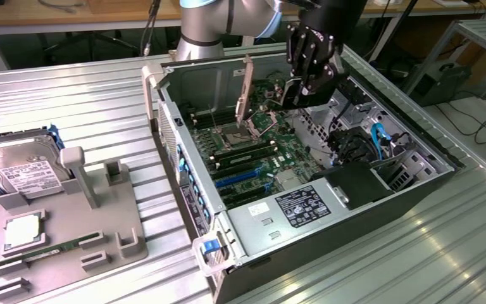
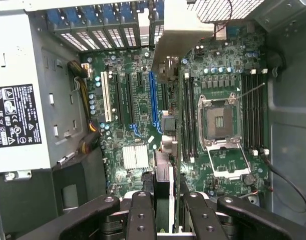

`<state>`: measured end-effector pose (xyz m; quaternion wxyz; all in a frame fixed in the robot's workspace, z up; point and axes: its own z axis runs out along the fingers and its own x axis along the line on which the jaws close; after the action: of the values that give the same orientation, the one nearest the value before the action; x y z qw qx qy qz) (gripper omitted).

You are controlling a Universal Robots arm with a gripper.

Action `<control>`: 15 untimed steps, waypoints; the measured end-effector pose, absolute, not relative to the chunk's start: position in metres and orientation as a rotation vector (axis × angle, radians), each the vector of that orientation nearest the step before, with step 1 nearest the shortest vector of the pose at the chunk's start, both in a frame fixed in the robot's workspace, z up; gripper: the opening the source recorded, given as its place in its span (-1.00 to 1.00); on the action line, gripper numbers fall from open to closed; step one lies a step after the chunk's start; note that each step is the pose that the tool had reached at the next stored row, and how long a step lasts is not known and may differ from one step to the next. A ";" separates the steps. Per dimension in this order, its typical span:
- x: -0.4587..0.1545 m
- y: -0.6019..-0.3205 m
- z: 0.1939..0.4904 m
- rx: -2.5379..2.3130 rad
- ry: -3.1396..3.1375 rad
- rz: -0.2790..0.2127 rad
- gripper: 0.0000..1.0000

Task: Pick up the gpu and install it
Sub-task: 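Insert the gpu into the slot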

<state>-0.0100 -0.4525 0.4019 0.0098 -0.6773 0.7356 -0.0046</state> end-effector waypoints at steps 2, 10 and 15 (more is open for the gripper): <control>-0.010 -0.452 0.399 -2.115 2.297 -0.013 -0.45; -0.013 -0.452 0.387 -2.116 2.298 -0.012 -0.45; -0.013 -0.452 0.378 -2.117 2.296 -0.012 -0.45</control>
<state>-0.0126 -0.4523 0.3780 0.0095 -0.6778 0.7352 -0.0037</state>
